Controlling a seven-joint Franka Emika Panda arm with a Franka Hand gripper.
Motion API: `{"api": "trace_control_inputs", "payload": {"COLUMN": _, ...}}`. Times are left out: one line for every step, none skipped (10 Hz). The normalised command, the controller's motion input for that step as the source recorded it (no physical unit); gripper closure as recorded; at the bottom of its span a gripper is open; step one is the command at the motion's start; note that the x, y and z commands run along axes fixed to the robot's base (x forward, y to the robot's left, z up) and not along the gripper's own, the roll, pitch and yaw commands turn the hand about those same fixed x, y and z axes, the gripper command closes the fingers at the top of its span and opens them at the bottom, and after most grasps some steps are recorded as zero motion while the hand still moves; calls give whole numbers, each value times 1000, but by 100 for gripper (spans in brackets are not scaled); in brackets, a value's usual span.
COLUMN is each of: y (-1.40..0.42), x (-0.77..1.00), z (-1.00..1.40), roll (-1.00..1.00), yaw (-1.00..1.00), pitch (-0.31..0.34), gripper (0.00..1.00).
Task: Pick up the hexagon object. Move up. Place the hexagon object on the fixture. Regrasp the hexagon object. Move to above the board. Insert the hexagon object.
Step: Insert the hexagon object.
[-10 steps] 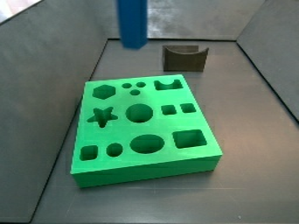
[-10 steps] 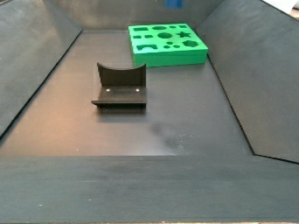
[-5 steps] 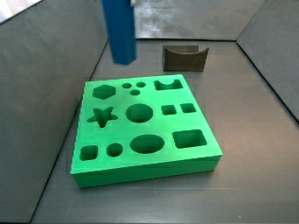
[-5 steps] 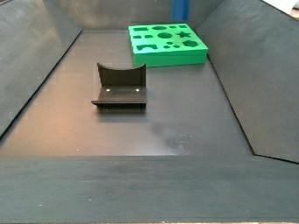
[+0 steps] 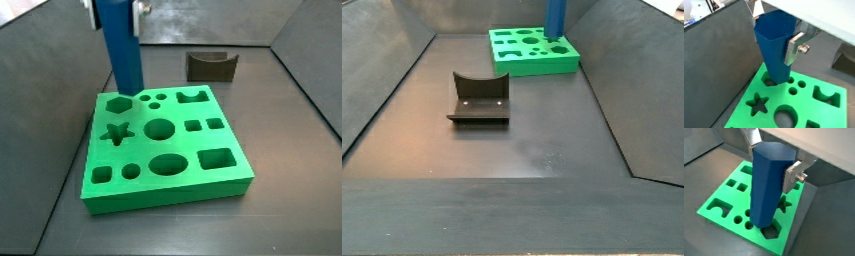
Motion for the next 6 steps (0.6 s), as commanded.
{"api": "trace_control_inputs", "payload": {"y": 286, "x": -143, "z": -477, "roll": -334, "yaw": 49, "pitch": -31, "gripper": 100}}
{"api": "trace_control_inputs", "payload": {"y": 63, "x": -374, "z": -354, "roll": -221, "yaw": 0, "pitch": -83, "gripper": 100}}
{"api": "trace_control_inputs", "payload": {"y": -23, "x": 0, "z": 0, "roll": 0, "yaw": 0, "pitch": 0, "gripper": 100}}
{"api": "trace_control_inputs", "payload": {"y": 0, "x": -37, "z": -109, "roll": -89, "yaw": 51, "pitch": 0, "gripper": 100}}
{"api": "trace_control_inputs", "payload": {"y": 0, "x": -717, "z": -351, "roll": -299, "yaw": -203, "pitch": -101, "gripper": 100}}
{"api": "trace_control_inputs", "payload": {"y": 26, "x": -517, "z": -357, "roll": -389, "yaw": -246, "pitch": -120, "gripper": 100}}
